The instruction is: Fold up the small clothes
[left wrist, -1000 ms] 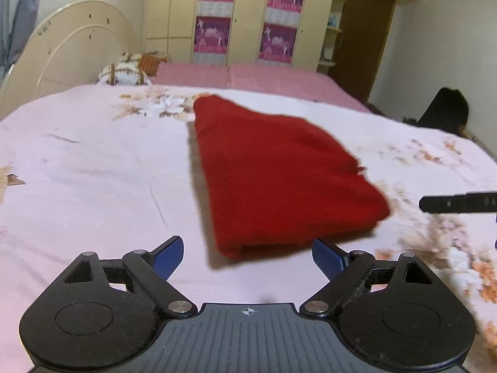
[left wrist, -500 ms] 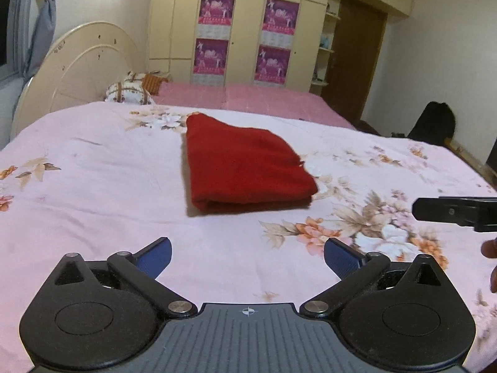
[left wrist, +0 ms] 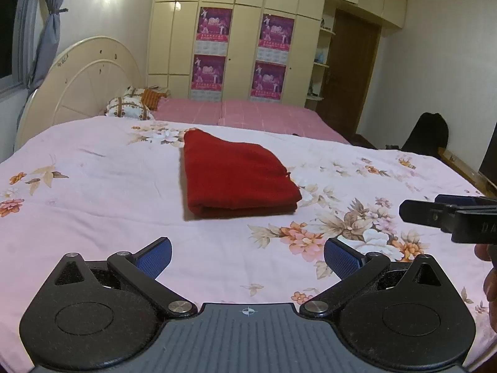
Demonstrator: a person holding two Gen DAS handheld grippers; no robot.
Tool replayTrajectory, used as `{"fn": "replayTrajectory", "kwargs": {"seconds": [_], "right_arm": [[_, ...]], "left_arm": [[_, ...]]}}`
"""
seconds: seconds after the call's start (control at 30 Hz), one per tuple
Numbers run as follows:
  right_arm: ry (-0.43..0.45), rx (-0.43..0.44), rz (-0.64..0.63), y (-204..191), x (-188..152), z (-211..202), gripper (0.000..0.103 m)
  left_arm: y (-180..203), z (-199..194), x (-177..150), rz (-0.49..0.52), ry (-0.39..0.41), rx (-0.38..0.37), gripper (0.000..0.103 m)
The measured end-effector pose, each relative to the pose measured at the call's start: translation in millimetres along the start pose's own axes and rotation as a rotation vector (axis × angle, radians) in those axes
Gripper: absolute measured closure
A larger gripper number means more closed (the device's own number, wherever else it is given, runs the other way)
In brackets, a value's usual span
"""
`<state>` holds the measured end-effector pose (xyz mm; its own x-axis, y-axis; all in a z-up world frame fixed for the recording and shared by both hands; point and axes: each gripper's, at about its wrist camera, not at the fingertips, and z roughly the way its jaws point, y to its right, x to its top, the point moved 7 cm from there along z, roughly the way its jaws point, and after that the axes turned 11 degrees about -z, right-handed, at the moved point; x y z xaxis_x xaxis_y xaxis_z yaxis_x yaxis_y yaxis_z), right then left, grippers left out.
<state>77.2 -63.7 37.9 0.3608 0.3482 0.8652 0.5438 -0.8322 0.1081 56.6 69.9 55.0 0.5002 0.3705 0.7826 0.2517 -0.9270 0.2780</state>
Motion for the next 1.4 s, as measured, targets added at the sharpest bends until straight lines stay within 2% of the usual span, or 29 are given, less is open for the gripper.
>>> {"fn": "replayTrajectory", "kwargs": {"seconds": [0.4,1.4], "right_arm": [[0.024,-0.018,-0.004,-3,0,-7,0.001],[0.020,-0.019,-0.008,1,2,-5,0.001]], "left_arm": [[8,-3,0,0.018,0.004,-0.014,0.000],[11,-2,5,0.027,0.008,-0.011,0.000]]}}
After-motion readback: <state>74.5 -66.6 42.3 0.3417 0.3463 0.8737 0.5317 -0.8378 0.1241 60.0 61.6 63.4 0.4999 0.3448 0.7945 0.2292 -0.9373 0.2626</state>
